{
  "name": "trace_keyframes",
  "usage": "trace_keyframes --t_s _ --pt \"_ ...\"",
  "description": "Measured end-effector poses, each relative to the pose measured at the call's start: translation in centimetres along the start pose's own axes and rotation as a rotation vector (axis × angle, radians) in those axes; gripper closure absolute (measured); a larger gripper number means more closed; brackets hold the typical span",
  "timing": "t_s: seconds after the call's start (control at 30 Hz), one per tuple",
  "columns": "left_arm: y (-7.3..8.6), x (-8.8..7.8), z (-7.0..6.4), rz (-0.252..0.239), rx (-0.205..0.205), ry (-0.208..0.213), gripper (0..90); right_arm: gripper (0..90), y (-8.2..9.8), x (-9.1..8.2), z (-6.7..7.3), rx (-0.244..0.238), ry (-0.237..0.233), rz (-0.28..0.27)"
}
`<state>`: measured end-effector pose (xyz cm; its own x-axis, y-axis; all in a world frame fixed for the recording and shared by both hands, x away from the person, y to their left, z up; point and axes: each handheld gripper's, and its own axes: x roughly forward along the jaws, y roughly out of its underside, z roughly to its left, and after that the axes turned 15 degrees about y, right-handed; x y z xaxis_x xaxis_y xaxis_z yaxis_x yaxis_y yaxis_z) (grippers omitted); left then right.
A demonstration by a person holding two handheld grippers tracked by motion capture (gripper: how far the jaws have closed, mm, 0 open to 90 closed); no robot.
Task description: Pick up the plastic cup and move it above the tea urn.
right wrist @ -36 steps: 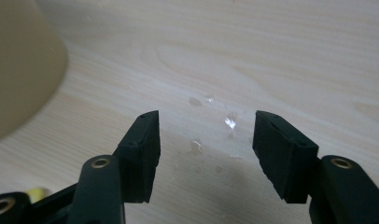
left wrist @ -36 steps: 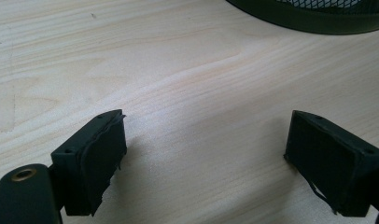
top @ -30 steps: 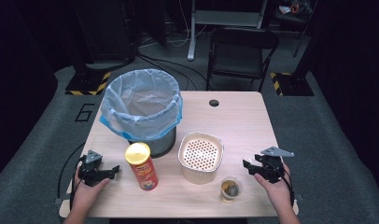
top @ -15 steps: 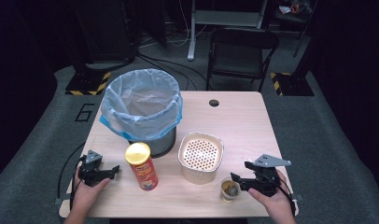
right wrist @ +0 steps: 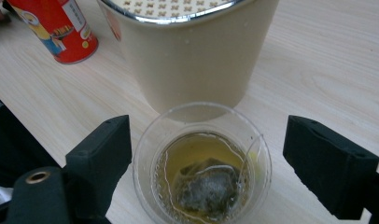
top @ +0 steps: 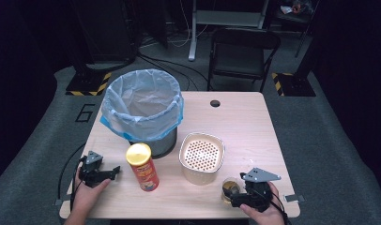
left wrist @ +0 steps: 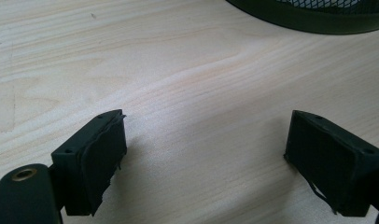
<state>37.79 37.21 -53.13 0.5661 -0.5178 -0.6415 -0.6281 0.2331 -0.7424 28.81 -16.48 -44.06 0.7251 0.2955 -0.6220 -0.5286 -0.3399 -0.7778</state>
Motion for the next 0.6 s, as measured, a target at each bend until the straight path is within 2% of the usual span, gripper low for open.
trace_keyframes --t_s 0.2,0.33,0.4,0.6 --pt "0.0 0.0 0.0 0.000 0.000 0.000 11.8 15.2 0.8 -0.1 0.3 0.006 0.002 0.000" --pt "0.0 0.0 0.0 0.000 0.000 0.000 11.8 16.9 1.6 0.5 0.6 -0.008 0.000 0.026" --pt "0.0 0.0 0.0 0.000 0.000 0.000 11.8 16.9 1.8 0.7 0.7 0.002 0.002 0.035" --pt "0.0 0.0 0.0 0.000 0.000 0.000 11.8 18.0 2.1 1.1 0.9 -0.013 -0.003 0.019"
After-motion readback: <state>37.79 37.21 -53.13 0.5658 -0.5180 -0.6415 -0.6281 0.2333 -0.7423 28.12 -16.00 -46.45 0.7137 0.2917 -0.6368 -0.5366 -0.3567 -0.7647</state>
